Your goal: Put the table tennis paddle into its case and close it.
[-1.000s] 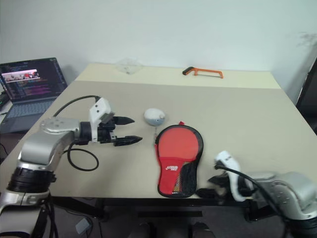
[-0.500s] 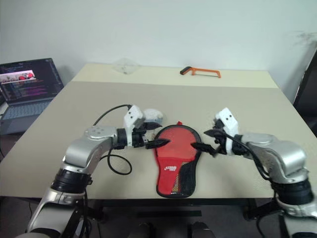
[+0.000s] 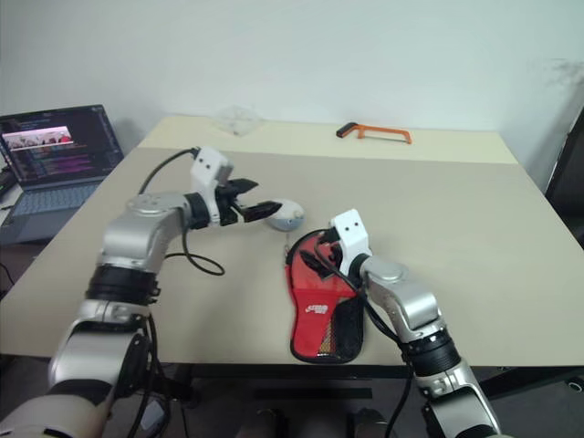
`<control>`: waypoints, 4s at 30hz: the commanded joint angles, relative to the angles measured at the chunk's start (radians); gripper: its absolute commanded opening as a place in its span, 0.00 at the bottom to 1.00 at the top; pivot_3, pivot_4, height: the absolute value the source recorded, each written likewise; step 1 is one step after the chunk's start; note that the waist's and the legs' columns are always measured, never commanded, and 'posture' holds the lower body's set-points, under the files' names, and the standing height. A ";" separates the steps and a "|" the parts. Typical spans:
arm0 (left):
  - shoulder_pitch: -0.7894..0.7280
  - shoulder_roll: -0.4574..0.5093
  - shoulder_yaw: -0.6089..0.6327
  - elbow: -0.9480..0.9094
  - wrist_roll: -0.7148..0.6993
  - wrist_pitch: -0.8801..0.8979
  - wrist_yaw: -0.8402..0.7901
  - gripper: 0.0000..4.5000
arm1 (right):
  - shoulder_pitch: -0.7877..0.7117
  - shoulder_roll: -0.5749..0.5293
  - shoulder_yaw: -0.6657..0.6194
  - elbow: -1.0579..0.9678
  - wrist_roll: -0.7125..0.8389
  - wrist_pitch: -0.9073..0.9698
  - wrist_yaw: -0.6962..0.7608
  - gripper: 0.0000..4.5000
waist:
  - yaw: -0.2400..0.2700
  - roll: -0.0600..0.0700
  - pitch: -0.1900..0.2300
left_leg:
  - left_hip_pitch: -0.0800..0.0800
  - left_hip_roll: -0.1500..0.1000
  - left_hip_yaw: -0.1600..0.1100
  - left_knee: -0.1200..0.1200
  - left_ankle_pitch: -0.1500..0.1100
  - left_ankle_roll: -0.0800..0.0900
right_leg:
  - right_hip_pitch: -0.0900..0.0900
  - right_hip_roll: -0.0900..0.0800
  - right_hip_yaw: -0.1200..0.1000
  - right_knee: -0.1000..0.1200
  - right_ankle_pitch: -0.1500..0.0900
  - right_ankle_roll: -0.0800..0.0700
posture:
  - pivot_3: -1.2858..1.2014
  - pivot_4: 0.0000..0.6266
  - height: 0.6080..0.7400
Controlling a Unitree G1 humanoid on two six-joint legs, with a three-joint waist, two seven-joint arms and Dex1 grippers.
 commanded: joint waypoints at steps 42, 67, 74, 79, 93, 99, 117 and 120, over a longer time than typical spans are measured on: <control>-0.353 -0.333 -0.006 0.793 0.315 -0.302 0.503 0.12 | 0.070 0.107 0.084 0.113 -0.233 0.167 -0.032 0.99 | -0.002 -0.001 -0.003 | 0.003 0.000 -0.001 0.002 0.000 0.000 | 0.004 0.000 -0.001 0.001 0.000 0.001 | 0.52 0.24 1.00; -0.491 -0.514 -0.340 0.880 0.805 -0.585 1.046 0.12 | 0.125 0.126 0.125 -0.057 -0.226 0.302 -0.044 0.99 | -0.001 -0.001 -0.003 | 0.003 -0.001 -0.001 0.003 0.000 -0.001 | 0.004 0.000 0.000 0.000 0.000 0.002 | 0.52 0.24 1.00; -0.452 -0.553 -0.322 0.882 0.785 -0.636 0.897 0.12 | 0.113 0.127 0.130 -0.038 -0.227 0.285 -0.034 0.99 | -0.003 -0.001 -0.003 | 0.003 -0.001 0.000 0.001 0.000 -0.001 | 0.003 0.000 0.000 0.000 0.000 0.002 | 0.52 0.24 1.00; -0.415 -0.540 -0.294 0.879 0.749 -0.654 0.724 0.12 | 0.097 0.127 0.130 -0.005 -0.227 0.262 -0.025 0.99 | -0.008 0.000 -0.004 | 0.003 -0.001 0.000 0.001 0.000 -0.001 | 0.003 0.000 0.000 0.000 0.000 0.002 | 0.52 0.24 1.00; -0.399 -0.473 -0.213 0.859 0.657 -0.655 0.469 0.99 | 0.073 0.118 0.144 0.054 -0.234 0.218 0.008 0.99 | -0.016 0.001 -0.007 | 0.009 0.000 -0.001 0.002 0.000 -0.001 | 0.009 0.000 0.000 0.000 0.000 0.003 | 0.52 0.24 1.00; -0.427 -0.428 -0.116 0.840 0.535 -0.651 0.194 1.00 | 0.072 0.110 0.140 0.058 -0.241 0.213 0.020 0.99 | -0.023 0.001 -0.007 | 0.009 0.000 -0.001 0.001 0.000 -0.001 | 0.009 0.001 0.000 0.000 0.000 0.002 | 0.52 0.24 1.00; -0.265 -0.134 0.094 0.517 0.165 -0.452 -0.502 1.00 | -0.036 -0.022 0.046 -0.224 -0.168 0.390 0.140 0.99 | -0.028 0.002 -0.006 | 0.005 0.000 -0.002 -0.003 0.000 -0.001 | 0.007 -0.001 -0.002 -0.004 -0.002 0.000 | 0.52 0.24 1.00; -0.072 -0.124 0.082 0.276 0.103 -0.307 -0.533 1.00 | -0.098 -0.078 -0.016 -0.351 -0.109 0.503 0.180 0.99 | -0.031 0.003 -0.005 | 0.002 0.000 -0.002 -0.004 0.000 -0.001 | 0.004 -0.001 -0.002 -0.004 -0.001 -0.002 | 0.52 0.24 1.00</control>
